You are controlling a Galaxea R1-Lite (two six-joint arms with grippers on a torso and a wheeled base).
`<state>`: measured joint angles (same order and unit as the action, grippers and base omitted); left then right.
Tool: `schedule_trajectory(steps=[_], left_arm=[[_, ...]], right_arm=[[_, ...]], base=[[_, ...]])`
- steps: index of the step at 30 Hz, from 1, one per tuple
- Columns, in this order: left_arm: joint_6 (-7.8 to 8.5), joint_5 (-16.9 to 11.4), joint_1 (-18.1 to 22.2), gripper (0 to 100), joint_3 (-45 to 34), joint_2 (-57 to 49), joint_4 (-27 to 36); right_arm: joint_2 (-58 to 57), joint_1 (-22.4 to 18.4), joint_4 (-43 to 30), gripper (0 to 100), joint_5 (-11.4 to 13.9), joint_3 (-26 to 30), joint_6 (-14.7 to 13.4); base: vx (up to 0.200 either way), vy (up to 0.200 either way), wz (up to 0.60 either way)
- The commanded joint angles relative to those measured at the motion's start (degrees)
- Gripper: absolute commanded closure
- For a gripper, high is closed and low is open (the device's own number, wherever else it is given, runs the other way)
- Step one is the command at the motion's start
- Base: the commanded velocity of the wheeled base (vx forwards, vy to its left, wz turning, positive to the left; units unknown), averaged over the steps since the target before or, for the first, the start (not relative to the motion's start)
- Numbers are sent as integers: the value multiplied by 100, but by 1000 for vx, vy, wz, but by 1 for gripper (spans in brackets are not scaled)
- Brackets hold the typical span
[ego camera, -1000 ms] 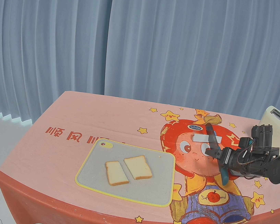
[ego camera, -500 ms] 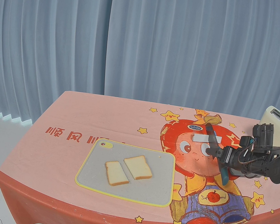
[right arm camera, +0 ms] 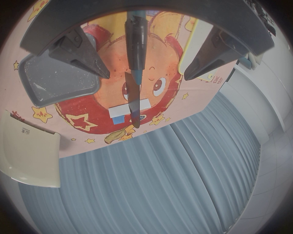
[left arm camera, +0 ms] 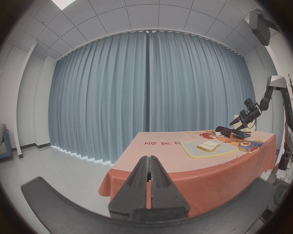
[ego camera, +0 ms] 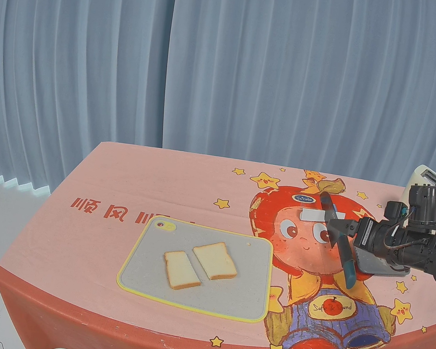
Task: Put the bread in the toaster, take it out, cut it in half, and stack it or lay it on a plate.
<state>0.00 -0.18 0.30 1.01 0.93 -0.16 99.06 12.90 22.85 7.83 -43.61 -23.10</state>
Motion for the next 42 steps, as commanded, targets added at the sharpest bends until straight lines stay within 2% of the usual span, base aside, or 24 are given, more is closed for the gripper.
schedule_trajectory(steps=[1, 11, 25, 29, 42], left_arm=[[0, 1, -4, 100, -101, -31, -2], [0, 1, 5, 100, -101, -31, -2], [0, 1, 5, 100, -101, -31, -2], [0, 1, 5, 100, -101, -31, -2], [0, 1, 5, 100, -101, -31, -2]], right_arm=[[-300, 2, 1, 0, 0, 1, -1], [-976, 160, -105, 0, -18, 89, 16], [-1240, 407, -35, 0, -62, 203, 43], [-1337, 477, -26, 0, -71, 265, 218], [-1363, 688, -26, 0, -80, 414, 289]], base=[[0, 0, 0], [0, 0, 0], [0, 0, 0], [0, 0, 0], [0, 0, 0]])
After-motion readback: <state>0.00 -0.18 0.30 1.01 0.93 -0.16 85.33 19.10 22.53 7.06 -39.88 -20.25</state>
